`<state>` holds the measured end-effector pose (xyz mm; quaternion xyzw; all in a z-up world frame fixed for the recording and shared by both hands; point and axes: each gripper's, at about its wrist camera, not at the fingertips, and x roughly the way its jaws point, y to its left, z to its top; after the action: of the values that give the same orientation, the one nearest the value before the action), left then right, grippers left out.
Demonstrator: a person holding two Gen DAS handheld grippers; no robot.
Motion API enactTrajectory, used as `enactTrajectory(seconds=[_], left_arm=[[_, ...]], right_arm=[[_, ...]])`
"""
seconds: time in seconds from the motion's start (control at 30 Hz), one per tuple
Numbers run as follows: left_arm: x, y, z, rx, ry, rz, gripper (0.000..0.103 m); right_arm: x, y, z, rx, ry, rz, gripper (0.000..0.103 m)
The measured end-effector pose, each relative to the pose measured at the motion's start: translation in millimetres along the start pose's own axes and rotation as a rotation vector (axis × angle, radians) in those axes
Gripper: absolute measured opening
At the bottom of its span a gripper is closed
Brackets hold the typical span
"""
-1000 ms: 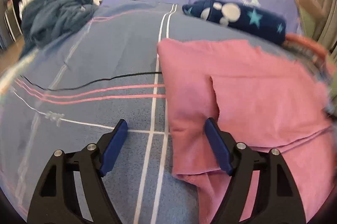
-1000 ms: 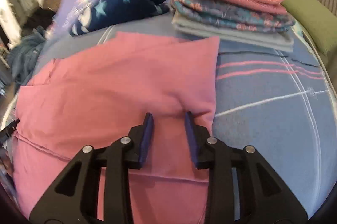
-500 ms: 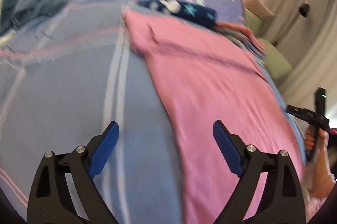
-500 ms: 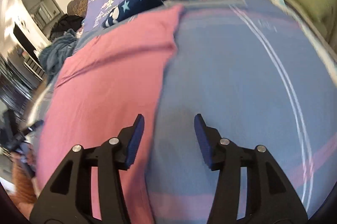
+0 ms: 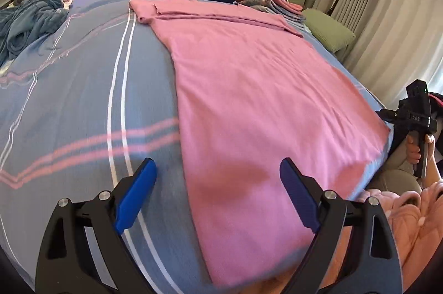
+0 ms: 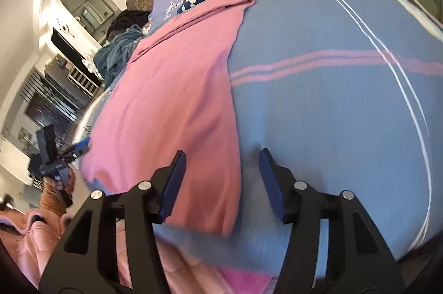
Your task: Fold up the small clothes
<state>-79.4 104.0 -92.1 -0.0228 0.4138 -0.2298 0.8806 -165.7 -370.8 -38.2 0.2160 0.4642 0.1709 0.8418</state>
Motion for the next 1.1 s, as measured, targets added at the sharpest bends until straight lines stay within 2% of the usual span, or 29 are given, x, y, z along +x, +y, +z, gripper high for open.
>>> enactTrajectory(seconds=[0.2,0.4,0.47,0.5,0.53,0.57,0.6,0.63,0.7,0.77,0.8,0.9,1.0,1.1], left_arm=[[-18,-5,-24,-0.034,0.013,-0.026,0.09],[-27,-2,-35,-0.066,0.019,-0.06,0.09],[-25,1,-35,-0.089,0.011,-0.083,0.09],[-24,2,-35,-0.096,0.004,-0.096,0.084],[-23,1,-35,-0.098,-0.001,-0.106,0.069],[-24,1,-34,-0.097,-0.001,-0.109,0.052],[-21,2,-32,-0.112,0.017,-0.116,0.006],[-18,6,-30,-0.158,0.043,-0.131,0.005],[-22,10,-26,-0.229,0.04,-0.138,0.005],[-42,4,-19,-0.22,-0.061,-0.146,0.005],[-63,3,-11,-0.229,-0.159,-0.195,0.005],[-97,3,6,-0.252,-0.312,-0.25,0.005],[-112,1,22,-0.249,-0.403,-0.247,0.004],[-113,-2,33,-0.254,-0.423,-0.243,0.002]], right_arm=[[-14,-1,-21,0.012,0.001,0.042,0.058],[-3,0,-14,0.022,0.019,0.15,0.058],[1,2,-10,0.008,0.024,0.179,0.052],[3,1,-8,0.014,0.022,0.172,0.032],[4,0,-7,0.028,0.024,0.162,0.01],[6,-3,-6,0.056,0.03,0.144,0.008],[8,-7,-6,0.094,0.036,0.144,0.007],[5,-8,-8,0.114,0.025,0.154,0.005],[-4,-5,-6,0.11,-0.012,0.149,0.005],[-19,-3,-2,0.119,-0.068,0.186,0.005],[-32,-3,2,0.13,-0.109,0.227,0.004],[-60,-4,15,0.14,-0.197,0.296,0.004],[-74,1,29,0.122,-0.255,0.293,0.004],[-75,7,41,0.116,-0.273,0.312,0.004]])
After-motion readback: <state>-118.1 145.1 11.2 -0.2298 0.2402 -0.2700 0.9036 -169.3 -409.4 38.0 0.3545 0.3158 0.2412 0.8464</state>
